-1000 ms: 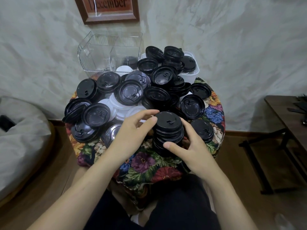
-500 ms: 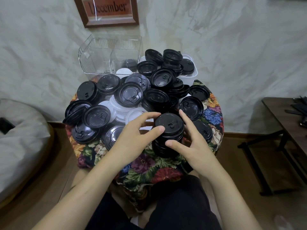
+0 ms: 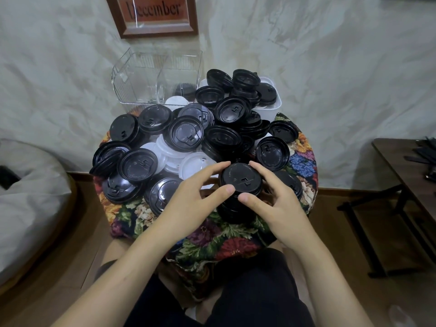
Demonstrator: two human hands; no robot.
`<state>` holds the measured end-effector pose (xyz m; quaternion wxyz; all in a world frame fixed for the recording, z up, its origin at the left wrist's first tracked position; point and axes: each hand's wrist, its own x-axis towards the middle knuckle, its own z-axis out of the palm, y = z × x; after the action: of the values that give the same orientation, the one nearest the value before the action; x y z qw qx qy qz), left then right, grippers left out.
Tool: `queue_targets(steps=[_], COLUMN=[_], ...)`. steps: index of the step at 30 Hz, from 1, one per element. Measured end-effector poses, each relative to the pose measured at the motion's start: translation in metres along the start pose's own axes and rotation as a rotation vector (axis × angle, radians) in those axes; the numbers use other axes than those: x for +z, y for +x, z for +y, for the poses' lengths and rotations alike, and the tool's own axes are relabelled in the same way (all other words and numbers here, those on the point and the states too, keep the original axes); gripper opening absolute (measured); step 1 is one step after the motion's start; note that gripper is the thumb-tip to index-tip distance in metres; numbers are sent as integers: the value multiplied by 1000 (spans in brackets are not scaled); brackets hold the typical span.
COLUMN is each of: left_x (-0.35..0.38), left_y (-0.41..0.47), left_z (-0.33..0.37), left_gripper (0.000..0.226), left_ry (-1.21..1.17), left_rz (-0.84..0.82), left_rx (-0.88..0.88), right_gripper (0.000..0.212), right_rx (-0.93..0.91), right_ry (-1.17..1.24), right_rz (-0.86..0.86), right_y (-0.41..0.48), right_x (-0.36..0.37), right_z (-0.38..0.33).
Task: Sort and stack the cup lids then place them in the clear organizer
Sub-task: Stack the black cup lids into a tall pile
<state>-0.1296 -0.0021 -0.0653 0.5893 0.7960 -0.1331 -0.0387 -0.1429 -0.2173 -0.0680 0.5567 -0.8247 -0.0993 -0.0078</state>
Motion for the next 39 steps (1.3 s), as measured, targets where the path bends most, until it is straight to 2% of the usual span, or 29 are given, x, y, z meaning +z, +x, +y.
queue_targets(steps=[6,12,18,24,30,39], left_x=[7,6,5,7,10,10], left_y=[-6,-5,-3,-4,-3,-5], left_z=[-11,-13,-14,-15,-15,-18], left_gripper=[81,68,69,86,82,91], left_ry=[-36,-33,5,15,56,72], left_rz=[-15,-17,-23,-26,-15,-20], left_rx=[-45,-18,-16,-21,-1,-17], right_gripper=[73,71,73,69,69,73], right_rx=[5,1,10,25,18,18], right_ry=[6,-29,-45,-40,-94,-103], right_rz=[-7,-35,-48,-50,-72,-76], right_y=[1,3,3,3,5,6], right_x=[-1,-2,-2,-3,-7,-4], right_z=[0,-3,-4,-5,-11,-10])
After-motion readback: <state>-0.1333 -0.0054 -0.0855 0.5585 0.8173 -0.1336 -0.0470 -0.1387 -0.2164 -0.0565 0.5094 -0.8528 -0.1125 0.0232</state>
